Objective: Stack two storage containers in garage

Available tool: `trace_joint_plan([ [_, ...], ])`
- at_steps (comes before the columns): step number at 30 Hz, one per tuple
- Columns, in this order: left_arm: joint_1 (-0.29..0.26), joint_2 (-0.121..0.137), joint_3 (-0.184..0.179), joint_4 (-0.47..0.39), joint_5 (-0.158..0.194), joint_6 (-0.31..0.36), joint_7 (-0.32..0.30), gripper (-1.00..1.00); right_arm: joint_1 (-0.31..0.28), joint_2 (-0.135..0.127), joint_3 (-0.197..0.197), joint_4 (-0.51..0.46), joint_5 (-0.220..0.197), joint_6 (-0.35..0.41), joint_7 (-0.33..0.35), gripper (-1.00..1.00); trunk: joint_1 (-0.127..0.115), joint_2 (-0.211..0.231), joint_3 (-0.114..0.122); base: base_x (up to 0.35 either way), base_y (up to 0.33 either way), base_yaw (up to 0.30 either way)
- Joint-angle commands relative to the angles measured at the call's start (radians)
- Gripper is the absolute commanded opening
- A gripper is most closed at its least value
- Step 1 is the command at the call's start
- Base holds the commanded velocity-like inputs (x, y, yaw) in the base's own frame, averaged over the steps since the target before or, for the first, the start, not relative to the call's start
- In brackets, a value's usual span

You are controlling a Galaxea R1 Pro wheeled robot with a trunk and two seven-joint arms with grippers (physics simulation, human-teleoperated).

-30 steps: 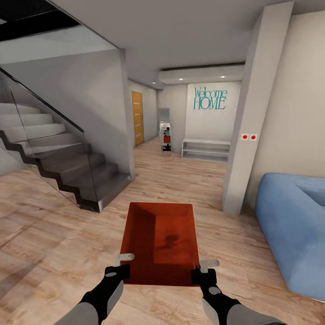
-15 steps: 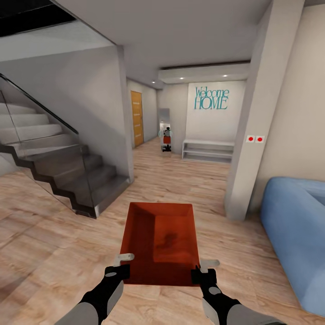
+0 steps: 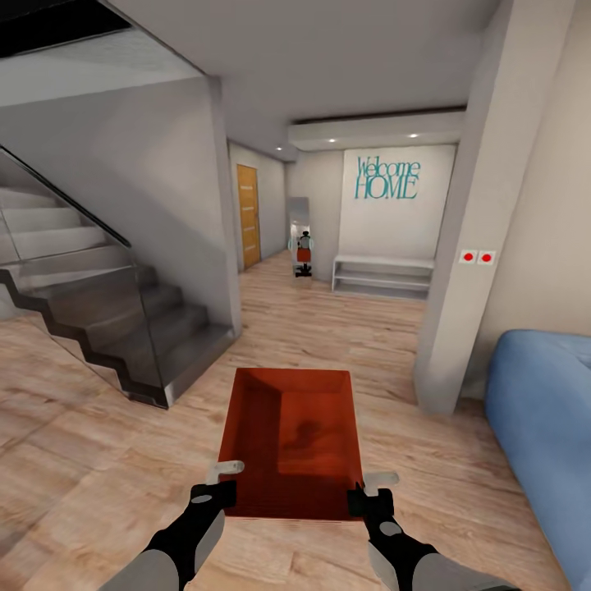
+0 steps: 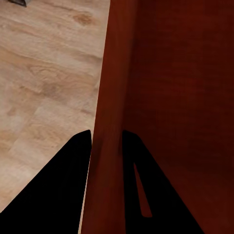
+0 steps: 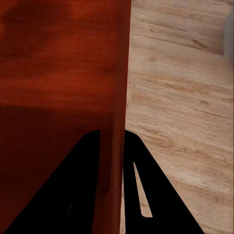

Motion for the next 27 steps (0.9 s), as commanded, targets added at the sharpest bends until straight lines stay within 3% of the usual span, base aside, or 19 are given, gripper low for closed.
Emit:
trace_joint_plan([
  [1, 0.000, -0.001, 0.012, 0.001, 0.006, 0.007, 0.005, -1.00, -0.002, 0.000, -0.021, -0.002, -0.010, -0.007, -0.009, -1.00, 0.001, -0.001, -0.001, 0.322, 0.000, 0.000],
  [27, 0.000, -0.001, 0.012, 0.002, 0.006, 0.007, 0.005, -1.00, -0.002, 0.000, -0.020, -0.002, -0.010, -0.006, -0.009, -1.00, 0.001, -0.001, -0.001, 0.322, 0.000, 0.000],
])
